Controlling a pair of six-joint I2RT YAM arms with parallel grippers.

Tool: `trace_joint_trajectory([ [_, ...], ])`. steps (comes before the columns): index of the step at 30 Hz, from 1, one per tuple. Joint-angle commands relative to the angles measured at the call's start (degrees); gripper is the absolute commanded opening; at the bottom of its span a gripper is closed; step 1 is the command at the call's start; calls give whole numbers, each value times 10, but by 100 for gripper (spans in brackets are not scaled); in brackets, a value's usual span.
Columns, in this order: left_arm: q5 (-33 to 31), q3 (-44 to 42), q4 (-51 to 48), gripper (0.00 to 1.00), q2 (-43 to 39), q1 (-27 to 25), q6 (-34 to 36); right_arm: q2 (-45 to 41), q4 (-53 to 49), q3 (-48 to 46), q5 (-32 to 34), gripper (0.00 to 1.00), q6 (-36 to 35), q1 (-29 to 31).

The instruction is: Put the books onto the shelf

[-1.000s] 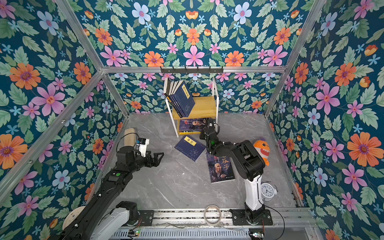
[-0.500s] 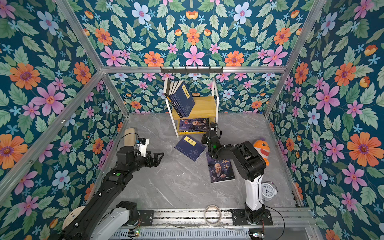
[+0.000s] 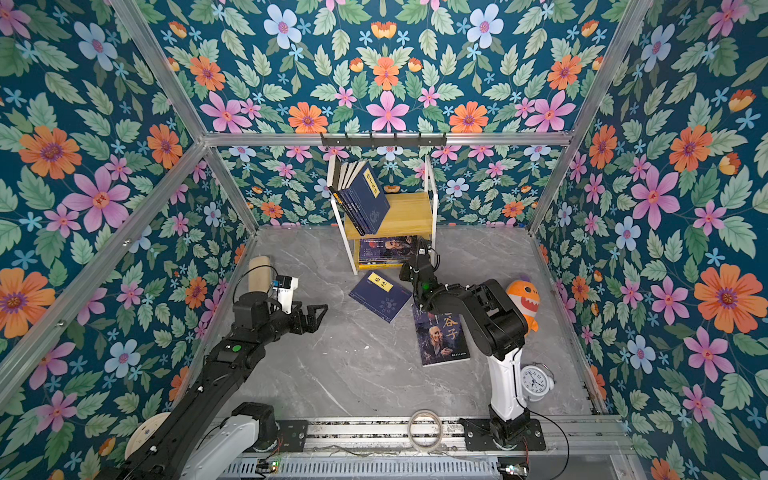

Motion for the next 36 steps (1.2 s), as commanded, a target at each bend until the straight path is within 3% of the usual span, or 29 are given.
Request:
trace_joint_trajectory([
  [1, -1, -1, 13, 100, 0, 0, -3, 5, 8, 10, -3, 0, -2, 0],
  [10, 0, -1, 14, 100, 0, 1, -3, -14, 31, -16, -24, 0, 8, 9],
  [25, -1, 1, 14, 100, -2, -6, -3, 71, 188, -4, -62, 0, 143, 62],
  [36, -3, -1, 13, 100, -5, -5, 0, 87, 160, 38, -81, 0, 149, 68],
])
